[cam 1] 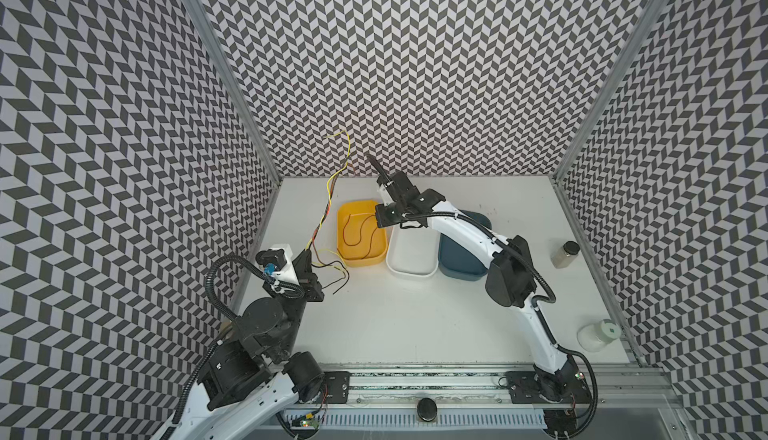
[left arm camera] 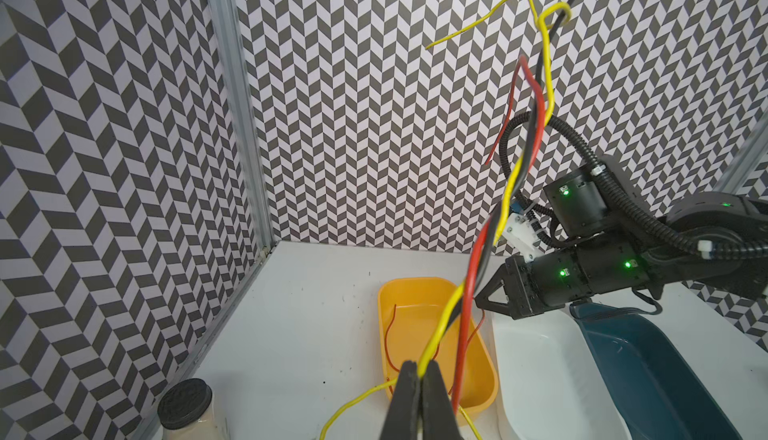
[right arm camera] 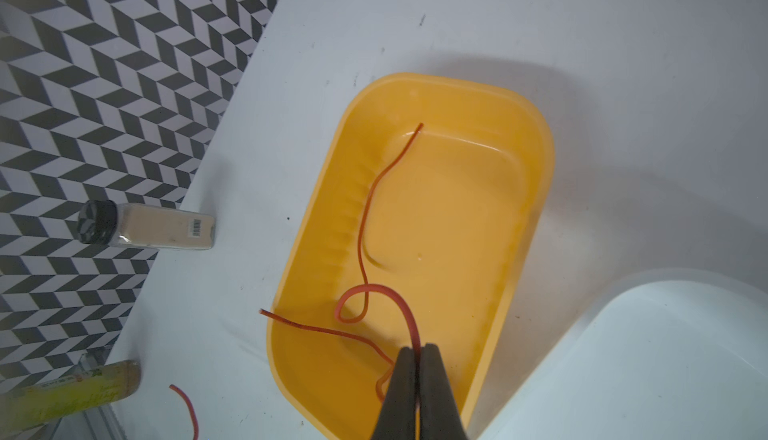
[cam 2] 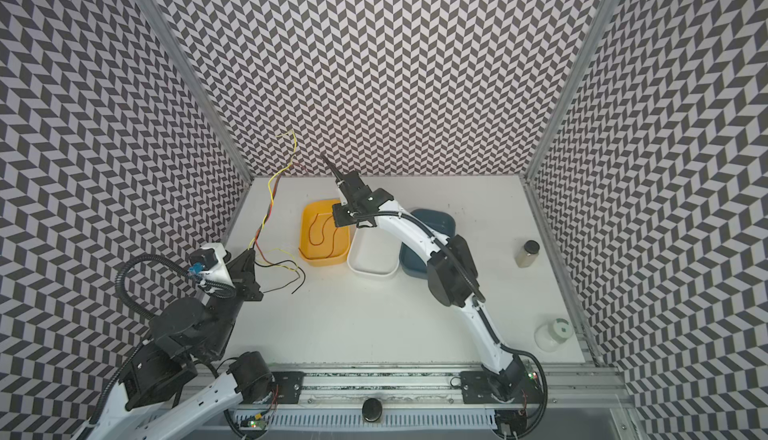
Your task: Untangle the cables
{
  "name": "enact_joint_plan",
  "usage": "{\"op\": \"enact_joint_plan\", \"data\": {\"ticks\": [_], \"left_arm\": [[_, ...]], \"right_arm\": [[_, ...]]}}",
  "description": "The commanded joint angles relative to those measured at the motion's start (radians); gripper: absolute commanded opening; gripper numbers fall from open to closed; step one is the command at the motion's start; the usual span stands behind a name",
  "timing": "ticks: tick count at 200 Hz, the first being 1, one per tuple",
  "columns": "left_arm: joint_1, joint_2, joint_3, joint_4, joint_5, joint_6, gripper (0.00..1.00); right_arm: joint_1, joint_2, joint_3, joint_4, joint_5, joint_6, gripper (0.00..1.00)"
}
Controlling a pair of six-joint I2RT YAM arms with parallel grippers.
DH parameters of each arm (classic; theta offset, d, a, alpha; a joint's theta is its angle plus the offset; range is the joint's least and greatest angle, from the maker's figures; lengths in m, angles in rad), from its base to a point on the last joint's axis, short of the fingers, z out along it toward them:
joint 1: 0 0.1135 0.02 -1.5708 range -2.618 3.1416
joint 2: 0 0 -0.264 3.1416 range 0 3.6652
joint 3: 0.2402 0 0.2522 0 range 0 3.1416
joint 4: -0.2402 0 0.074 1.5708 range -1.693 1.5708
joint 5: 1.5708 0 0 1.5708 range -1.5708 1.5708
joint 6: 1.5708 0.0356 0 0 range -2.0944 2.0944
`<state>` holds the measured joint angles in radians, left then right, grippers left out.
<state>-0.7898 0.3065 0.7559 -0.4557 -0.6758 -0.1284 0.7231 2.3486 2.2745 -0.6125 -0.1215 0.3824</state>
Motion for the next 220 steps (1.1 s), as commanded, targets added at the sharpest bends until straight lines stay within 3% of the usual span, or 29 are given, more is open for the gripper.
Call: {"op": "enact_joint_plan", "data": {"ticks": [1,82,144,192,220], "left_arm": [[0.007,-0.007,-0.007,0.029,-0.002,-0.007,0.0],[0.007,-0.007,-0.006,0.029,-0.001,-0.008,0.0],[0.009,-0.003,-0.007,0.031,0.004,-0.008,0.0],[0.011,-0.003,-0.006,0.03,0.005,-0.008,0.0],[0.01,-0.002,-0.007,0.029,0.005,-0.008,0.0]], "right_arm": [[0.016,0.064,0.045,0.008,0.029,0.014,0.0],[0.039,0.285,0.262,-0.072,0.011,-0.002,0.0],[0.041,0.302,0.275,-0.103,0.057,-0.055,0.0],[0.041,0.202,0.222,-0.092,0.076,-0.078,0.3],[0.039,0.145,0.198,-0.087,0.099,-0.087,0.38]]}}
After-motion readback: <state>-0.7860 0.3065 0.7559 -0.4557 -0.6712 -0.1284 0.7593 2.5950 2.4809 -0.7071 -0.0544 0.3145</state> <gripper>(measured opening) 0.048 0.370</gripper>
